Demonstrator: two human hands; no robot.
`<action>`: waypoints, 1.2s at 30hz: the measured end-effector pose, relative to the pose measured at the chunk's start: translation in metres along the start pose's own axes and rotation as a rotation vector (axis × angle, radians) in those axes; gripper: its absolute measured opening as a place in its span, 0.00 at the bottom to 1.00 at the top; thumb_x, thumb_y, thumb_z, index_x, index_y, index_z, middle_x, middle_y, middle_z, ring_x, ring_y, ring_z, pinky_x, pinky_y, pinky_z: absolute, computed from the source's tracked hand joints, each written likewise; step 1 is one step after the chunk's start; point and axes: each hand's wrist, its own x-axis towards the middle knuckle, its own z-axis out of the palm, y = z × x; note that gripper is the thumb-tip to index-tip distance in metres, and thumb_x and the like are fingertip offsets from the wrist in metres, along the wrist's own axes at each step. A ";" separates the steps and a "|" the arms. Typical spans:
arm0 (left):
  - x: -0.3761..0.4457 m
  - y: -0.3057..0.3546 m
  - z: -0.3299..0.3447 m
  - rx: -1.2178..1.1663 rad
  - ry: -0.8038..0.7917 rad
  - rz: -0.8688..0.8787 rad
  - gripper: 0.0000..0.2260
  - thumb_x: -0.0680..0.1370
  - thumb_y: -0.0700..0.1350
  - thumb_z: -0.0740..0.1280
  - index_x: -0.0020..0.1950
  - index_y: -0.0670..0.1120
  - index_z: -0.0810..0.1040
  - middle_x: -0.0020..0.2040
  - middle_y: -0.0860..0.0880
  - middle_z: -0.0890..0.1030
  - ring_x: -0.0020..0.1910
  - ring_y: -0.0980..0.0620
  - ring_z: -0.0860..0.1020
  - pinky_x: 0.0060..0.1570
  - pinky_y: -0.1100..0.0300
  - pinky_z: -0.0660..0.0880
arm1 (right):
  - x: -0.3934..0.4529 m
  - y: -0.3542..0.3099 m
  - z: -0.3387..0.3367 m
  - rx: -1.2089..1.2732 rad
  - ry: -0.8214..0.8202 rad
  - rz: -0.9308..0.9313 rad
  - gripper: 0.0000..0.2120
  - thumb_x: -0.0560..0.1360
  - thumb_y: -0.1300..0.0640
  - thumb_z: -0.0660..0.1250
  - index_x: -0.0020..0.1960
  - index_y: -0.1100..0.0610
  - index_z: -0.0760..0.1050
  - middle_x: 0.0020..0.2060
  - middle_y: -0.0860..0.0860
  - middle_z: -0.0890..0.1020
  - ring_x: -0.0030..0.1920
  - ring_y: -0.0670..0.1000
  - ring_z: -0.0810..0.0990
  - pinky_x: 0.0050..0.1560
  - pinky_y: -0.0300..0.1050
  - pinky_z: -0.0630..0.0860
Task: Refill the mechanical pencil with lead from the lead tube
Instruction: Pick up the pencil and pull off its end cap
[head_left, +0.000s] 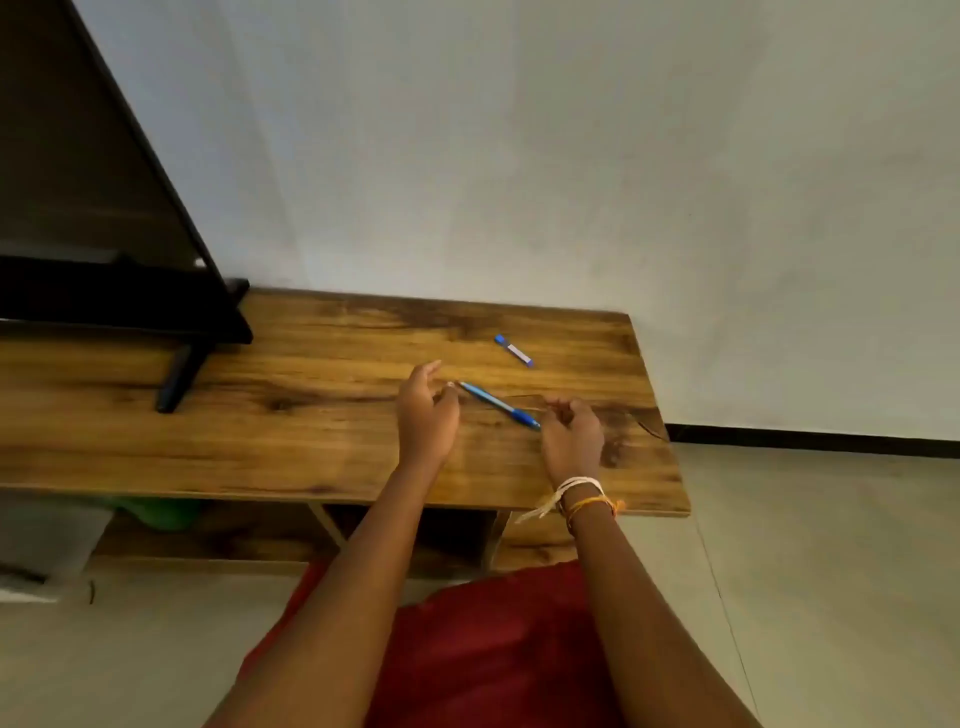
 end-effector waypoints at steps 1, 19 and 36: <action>0.007 -0.006 0.005 -0.042 0.009 -0.021 0.16 0.79 0.39 0.62 0.67 0.45 0.72 0.66 0.44 0.74 0.60 0.53 0.74 0.53 0.66 0.70 | 0.008 0.005 0.007 -0.008 0.003 -0.018 0.08 0.76 0.64 0.64 0.52 0.57 0.80 0.51 0.54 0.83 0.50 0.49 0.79 0.55 0.42 0.75; 0.067 -0.050 0.037 -0.307 0.083 -0.137 0.09 0.78 0.37 0.62 0.57 0.45 0.75 0.48 0.44 0.79 0.44 0.50 0.81 0.40 0.62 0.79 | 0.058 0.027 0.049 -0.446 -0.138 -0.389 0.08 0.75 0.53 0.68 0.50 0.55 0.81 0.44 0.50 0.82 0.44 0.48 0.78 0.47 0.45 0.76; 0.069 -0.037 0.037 -0.586 -0.014 -0.338 0.10 0.78 0.35 0.64 0.58 0.42 0.74 0.43 0.43 0.82 0.41 0.49 0.82 0.42 0.61 0.80 | 0.057 0.002 0.053 1.175 -0.234 0.454 0.04 0.74 0.61 0.69 0.48 0.60 0.79 0.43 0.56 0.83 0.47 0.52 0.83 0.48 0.44 0.81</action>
